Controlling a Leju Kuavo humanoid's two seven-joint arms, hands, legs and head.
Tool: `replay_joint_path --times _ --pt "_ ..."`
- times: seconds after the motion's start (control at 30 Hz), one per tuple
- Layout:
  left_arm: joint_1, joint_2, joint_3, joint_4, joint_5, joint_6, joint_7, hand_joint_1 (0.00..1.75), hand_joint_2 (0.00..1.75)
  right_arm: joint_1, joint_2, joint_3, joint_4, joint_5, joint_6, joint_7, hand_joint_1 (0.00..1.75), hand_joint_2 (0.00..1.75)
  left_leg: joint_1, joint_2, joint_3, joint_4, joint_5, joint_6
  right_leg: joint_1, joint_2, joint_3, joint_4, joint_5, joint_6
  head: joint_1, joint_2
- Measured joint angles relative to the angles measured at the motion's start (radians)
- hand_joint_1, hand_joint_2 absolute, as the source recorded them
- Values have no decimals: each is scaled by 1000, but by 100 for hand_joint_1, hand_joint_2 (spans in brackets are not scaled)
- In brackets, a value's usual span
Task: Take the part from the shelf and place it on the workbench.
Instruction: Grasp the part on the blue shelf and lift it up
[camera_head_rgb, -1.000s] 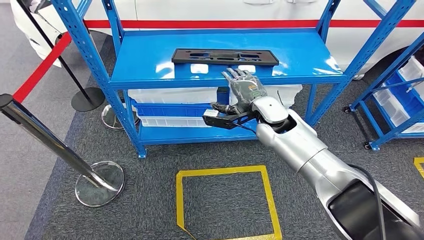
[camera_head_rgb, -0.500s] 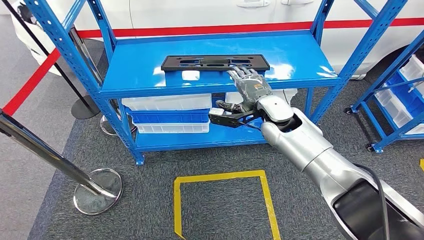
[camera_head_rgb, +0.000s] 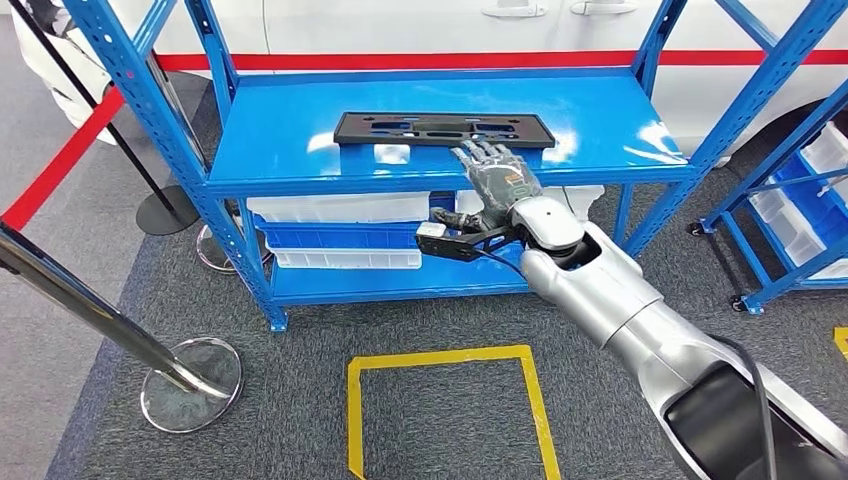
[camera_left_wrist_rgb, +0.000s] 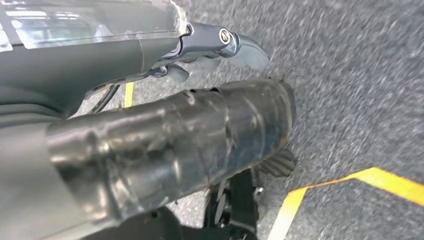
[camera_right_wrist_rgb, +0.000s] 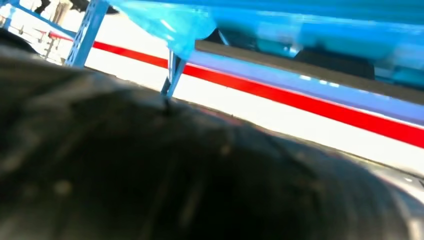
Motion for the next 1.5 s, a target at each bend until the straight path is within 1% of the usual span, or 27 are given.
replay_joint_path --times 0.03,0.07,0.13,0.2,0.27,0.37,0.4,0.47,0.5,0.53,0.57,0.6,0.63,0.7,0.73,0.87,0.93,1.0,1.03,1.07,1.1,1.17,1.23,1.3,1.37,1.4,1.5 --pt "0 0 0 0 -2 0 3 0 0 6 -2 1 0 0 1 0 0 0 0 -1 4 0 -4 -1 -4 -1 -18 18 9 3 0 0" --pt "0 1 0 0 -3 0 6 0 0 10 -3 2 0 -1 1 0 0 0 0 -1 10 0 -9 -2 -6 -1 -17 -2 38 4 0 0" --pt "2 0 1 0 -5 0 12 0 0 14 -7 3 0 -1 2 -1 0 0 1 -2 27 0 -21 -7 -8 -5 35 -133 121 0 0 0" --pt "1 -1 1 0 -5 0 16 0 0 13 -9 3 0 -1 3 -1 0 0 -1 -2 36 -1 -31 -16 -1 -7 86 -239 157 -8 0 0" --pt "-2 -2 3 0 -5 0 17 0 0 13 -10 4 0 -1 4 -1 0 0 -2 -2 40 -5 -37 -28 7 -6 99 -259 146 -18 0 0" --pt "-4 -2 7 0 -6 3 20 0 0 11 -10 5 0 -2 4 -2 0 0 -1 2 42 13 -56 -43 1 -4 123 -279 139 -38 -1 0" --pt "-4 -2 7 0 -6 4 20 0 0 10 -9 6 0 -2 4 -3 0 0 -1 2 24 53 -76 -45 -1 -4 134 -286 137 -45 -1 0" --pt "-3 -2 8 0 -5 7 21 0 0 13 -7 6 0 -6 5 -7 0 0 -1 2 -49 184 -125 -46 2 -4 147 -289 127 -56 -1 0" --pt "-4 -2 8 0 -5 10 20 0 0 18 -6 7 0 -8 5 -8 0 0 -1 2 -90 244 -139 -46 5 -4 152 -288 122 -59 -1 0" --pt "-3 -2 9 0 -4 14 19 0 0 23 -5 8 0 -10 6 -10 0 0 -1 2 -118 275 -133 -46 8 -3 158 -287 115 -60 -1 0" --pt "-2 -2 11 0 -5 17 18 0 0 27 -5 9 1 -11 6 -10 0 0 -1 2 -128 267 -107 -45 9 -2 165 -286 109 -60 -1 0" --pt "-1 -2 13 0 -5 20 18 0 0 29 -5 10 2 -11 6 -10 0 0 -2 2 -118 223 -64 -42 11 0 173 -283 101 -59 -1 0" --pt "1 -2 15 0 -5 23 18 0 0 30 -5 10 3 -11 6 -11 0 0 -2 2 -96 154 -16 -38 11 0 180 -280 92 -56 -1 0" --pt "1 -2 18 0 -6 25 19 0 0 29 -5 11 7 -11 6 -13 0 0 -9 1 -48 42 32 -28 15 2 189 -273 76 -47 -1 0" --pt "0 -2 20 0 -6 27 21 0 0 30 -5 12 9 -11 6 -14 0 0 -12 1 -36 14 33 -23 16 2 190 -271 71 -42 -1 0" --pt "-1 -5 23 0 -10 28 25 0 0 30 -6 14 14 -11 5 -17 0 0 -10 -1 -13 -7 17 -5 15 0 182 -238 61 -24 0 0" --pt "0 -7 23 0 -13 28 27 0 0 29 -9 14 15 -11 4 -18 0 0 -6 -1 1 -13 11 3 10 -1 132 -147 28 -13 0 0" --pt "0 -7 24 0 -15 28 27 0 0 34 -12 14 17 -11 4 -18 0 0 -6 -1 10 -13 1 6 4 -1 52 -28 -12 -4 0 0" --pt "0 -7 24 0 -15 28 28 0 0 39 -12 14 19 -11 4 -18 0 0 -6 -3 16 -12 -5 6 0 -1 22 5 -15 -1 0 0" --pt "0 -7 24 0 -15 28 28 0 0 43 -13 15 21 -11 4 -18 0 0 -6 -4 25 -11 -13 5 -2 -1 9 1 3 1 0 0" --pt "1 -7 24 0 -15 28 29 0 0 45 -14 15 23 -11 4 -19 0 0 -6 -5 36 -11 -21 4 -4 -1 15 -38 42 0 0 0" --pt "4 -8 24 0 -19 28 30 0 0 45 -16 15 24 -11 4 -19 0 0 -6 -5 57 -13 -37 -1 -3 -4 56 -167 136 -7 0 0" --pt "0 -10 24 1 -25 28 29 0 0 44 -18 15 27 -11 4 -19 0 0 -4 -4 64 -17 -46 -11 6 -7 77 -251 173 -17 2 0" --pt "-5 -12 24 1 -30 27 27 0 0 43 -19 15 29 -11 3 -19 0 0 -5 -4 67 -17 -44 -23 14 -9 83 -278 167 -28 3 0" --pt "-5 -12 24 1 -32 25 26 0 0 41 -20 15 29 -13 1 -18 0 0 -4 -4 67 1 -50 -31 10 -8 104 -293 164 -40 2 0" --pt "-5 -12 24 1 -32 23 26 0 0 39 -21 15 30 -17 0 -19 0 0 -3 -3 56 32 -58 -32 7 -7 116 -297 160 -46 3 0" --pt "-5 -14 24 2 -31 20 26 0 0 42 -24 15 32 -44 -4 -21 0 0 -1 -3 -47 213 -117 -37 7 -5 140 -301 145 -58 2 0"
